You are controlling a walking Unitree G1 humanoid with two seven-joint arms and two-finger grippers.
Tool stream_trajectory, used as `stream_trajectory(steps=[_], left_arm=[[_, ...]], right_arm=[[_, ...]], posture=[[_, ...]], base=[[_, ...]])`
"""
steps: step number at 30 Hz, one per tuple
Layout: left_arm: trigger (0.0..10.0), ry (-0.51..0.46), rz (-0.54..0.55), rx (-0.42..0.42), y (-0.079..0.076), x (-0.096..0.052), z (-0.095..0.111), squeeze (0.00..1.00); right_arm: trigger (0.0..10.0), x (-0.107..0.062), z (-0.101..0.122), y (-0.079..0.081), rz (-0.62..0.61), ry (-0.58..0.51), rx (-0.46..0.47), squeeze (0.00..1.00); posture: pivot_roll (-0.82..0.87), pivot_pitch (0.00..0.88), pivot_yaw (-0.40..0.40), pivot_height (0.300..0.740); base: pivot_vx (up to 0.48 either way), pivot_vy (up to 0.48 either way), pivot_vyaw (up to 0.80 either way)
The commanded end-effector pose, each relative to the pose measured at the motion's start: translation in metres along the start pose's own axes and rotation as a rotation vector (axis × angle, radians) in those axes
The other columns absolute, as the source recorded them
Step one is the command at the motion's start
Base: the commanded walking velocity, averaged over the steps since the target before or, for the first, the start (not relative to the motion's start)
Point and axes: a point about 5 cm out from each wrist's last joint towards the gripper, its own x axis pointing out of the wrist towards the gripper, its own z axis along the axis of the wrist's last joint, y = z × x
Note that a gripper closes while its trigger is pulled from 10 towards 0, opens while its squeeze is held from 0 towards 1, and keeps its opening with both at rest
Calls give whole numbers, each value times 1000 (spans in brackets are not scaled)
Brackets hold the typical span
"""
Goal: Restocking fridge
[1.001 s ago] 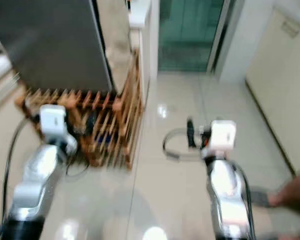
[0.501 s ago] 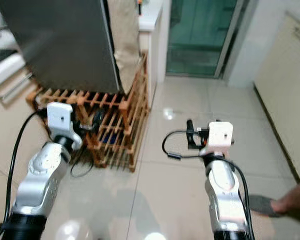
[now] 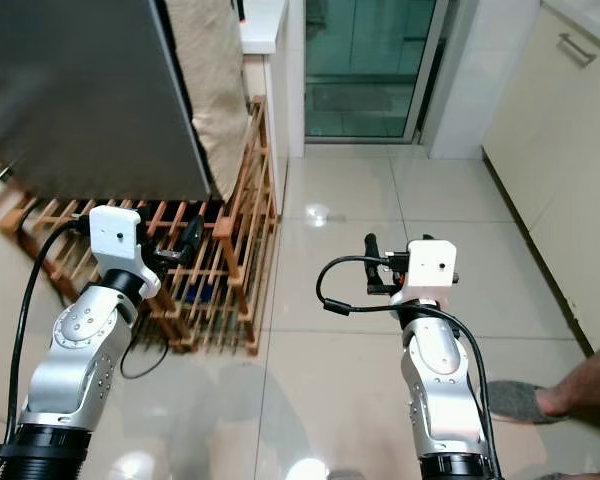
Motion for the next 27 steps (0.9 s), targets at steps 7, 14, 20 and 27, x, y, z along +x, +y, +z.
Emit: stream_trajectory(steps=[7, 14, 20, 27], left_arm=[[10000, -13, 4, 7, 5, -3, 3, 0], [10000, -31, 35, -1, 8, -2, 5, 0], [10000, 12, 66, 16, 16, -7, 0, 0], [10000, 87, 177, -96, 37, -45, -17, 0]], right_arm=[[10000, 3, 4, 4, 5, -21, 3, 0], [10000, 5, 5, 6, 20, -30, -14, 0], [10000, -1, 7, 4, 7, -25, 15, 0], [10000, -30, 11, 1, 45, -51, 83, 0]], posture=[[-110, 0, 51, 740], [-108, 0, 50, 740], [-106, 0, 40, 740], [-103, 7, 34, 740]], base=[[480, 0, 0], [411, 0, 279], [0, 0, 219], [0, 0, 0]])
